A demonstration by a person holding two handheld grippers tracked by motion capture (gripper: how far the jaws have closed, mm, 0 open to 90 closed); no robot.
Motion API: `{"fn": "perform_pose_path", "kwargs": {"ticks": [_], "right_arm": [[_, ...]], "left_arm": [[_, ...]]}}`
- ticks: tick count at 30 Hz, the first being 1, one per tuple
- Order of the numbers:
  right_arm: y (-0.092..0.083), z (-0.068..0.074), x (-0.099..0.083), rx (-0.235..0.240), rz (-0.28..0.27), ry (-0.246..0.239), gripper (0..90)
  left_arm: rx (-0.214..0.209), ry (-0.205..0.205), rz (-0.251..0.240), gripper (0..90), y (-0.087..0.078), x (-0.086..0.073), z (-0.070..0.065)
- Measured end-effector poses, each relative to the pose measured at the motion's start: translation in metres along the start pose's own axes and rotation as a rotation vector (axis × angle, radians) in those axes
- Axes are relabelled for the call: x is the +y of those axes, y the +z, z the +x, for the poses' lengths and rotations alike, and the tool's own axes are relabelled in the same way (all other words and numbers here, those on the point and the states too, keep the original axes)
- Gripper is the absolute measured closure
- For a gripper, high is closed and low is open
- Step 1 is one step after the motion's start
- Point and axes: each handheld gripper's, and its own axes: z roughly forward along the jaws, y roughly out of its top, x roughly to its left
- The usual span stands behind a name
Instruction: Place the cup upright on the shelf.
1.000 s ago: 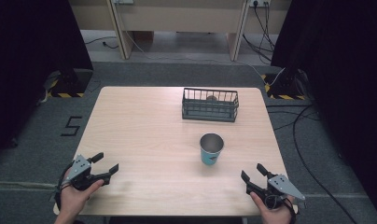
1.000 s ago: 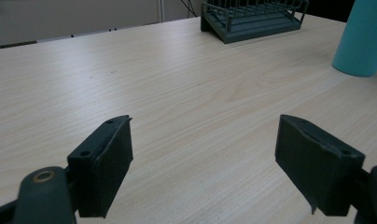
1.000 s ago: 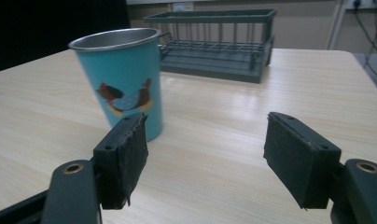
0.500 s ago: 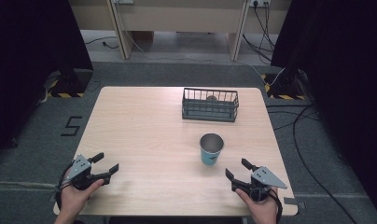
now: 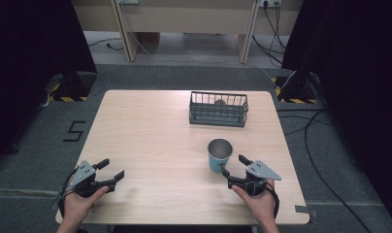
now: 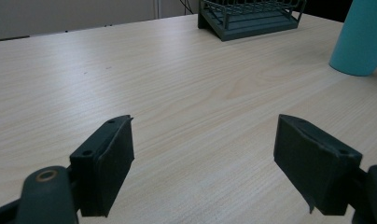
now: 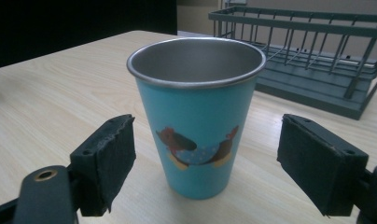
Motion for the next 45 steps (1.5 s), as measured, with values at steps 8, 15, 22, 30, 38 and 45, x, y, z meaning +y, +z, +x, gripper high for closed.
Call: {"fn": "perform_pose_path", "kwargs": {"ticks": [8, 15, 22, 30, 38, 45], "right_arm": [[0.018, -0.001, 0.001, 0.017, 0.028, 0.015, 16.0], [0.033, 0.001, 0.002, 0.017, 0.045, 0.002, 15.8], [0.045, 0.002, 0.005, 0.017, 0.045, -0.012, 15.5], [0.053, 0.002, 0.006, 0.029, 0.040, -0.009, 15.2], [0.057, 0.003, 0.006, 0.036, 0.025, -0.024, 15.1], [0.060, 0.003, 0.006, 0.040, 0.013, -0.021, 14.9]], "left_arm": [[-0.004, -0.005, 0.000, 19.6, 0.000, 0.000, 0.000], [-0.007, -0.009, 0.000, 19.8, 0.000, 0.000, 0.000], [-0.009, -0.010, 0.000, 20.0, 0.000, -0.001, 0.001], [-0.011, -0.012, -0.001, 20.0, 0.001, -0.001, 0.001], [-0.013, -0.012, 0.000, 20.0, 0.001, -0.001, 0.000], [-0.014, -0.011, 0.001, 20.0, 0.001, -0.001, 0.000]]}}
